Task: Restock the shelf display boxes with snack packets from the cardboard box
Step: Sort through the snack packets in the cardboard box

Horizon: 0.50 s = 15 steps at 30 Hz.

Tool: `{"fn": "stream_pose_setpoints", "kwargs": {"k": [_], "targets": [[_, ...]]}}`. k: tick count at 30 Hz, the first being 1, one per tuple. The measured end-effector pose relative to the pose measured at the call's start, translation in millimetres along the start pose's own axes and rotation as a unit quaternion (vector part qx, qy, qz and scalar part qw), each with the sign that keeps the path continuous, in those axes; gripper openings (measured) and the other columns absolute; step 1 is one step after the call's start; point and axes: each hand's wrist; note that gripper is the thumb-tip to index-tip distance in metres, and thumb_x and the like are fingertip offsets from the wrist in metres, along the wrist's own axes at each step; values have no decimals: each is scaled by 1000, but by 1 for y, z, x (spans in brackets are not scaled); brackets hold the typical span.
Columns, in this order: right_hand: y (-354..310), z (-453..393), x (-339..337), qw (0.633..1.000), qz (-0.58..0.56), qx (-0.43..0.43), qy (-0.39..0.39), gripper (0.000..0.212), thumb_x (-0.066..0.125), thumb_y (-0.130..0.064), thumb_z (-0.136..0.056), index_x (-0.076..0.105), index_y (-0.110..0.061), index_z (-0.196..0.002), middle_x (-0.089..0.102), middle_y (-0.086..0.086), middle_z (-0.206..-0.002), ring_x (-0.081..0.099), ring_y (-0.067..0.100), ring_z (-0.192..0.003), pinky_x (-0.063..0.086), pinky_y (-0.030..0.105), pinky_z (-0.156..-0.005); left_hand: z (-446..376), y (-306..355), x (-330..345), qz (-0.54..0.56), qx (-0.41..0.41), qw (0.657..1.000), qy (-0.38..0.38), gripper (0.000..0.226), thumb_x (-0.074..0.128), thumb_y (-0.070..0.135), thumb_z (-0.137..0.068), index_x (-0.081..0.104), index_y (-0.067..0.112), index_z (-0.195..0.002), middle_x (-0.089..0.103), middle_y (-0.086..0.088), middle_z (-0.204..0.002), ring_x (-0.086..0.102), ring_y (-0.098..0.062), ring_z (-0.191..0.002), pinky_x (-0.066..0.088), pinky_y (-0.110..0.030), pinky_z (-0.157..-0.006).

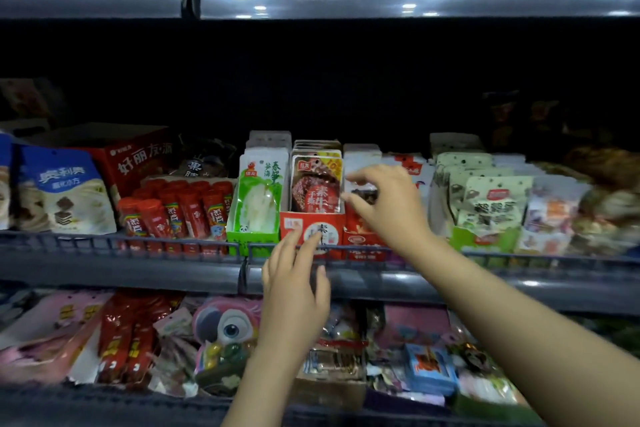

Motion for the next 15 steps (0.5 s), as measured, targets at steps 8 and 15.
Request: {"fn": "stream_pose_setpoints", "kwargs": {"k": [8,15], "targets": [[35,143,-5,988,-91,121,-18,22,69,-30,-82,68,-21,-102,62,-7,-93,52,17,-95,38,24,-81,82,15,32,73,-27,995,-65,31,49,15,-94,56,23,-123,48,13,-116,40,9,-98,28,-5,-82],[76,266,27,945,-147,287,-58,17,70,-23,-82,70,-18,-98,60,-8,-88,56,12,-85,47,27,-78,159,3,111,111,-138,969,-175,26,50,11,-93,61,18,-115,52,6,-107,47,12,-82,33,1,-71]]}}
Point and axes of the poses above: each hand's wrist, its own z-axis away from the middle knuckle, its own x-axis out of the palm, y = z × x
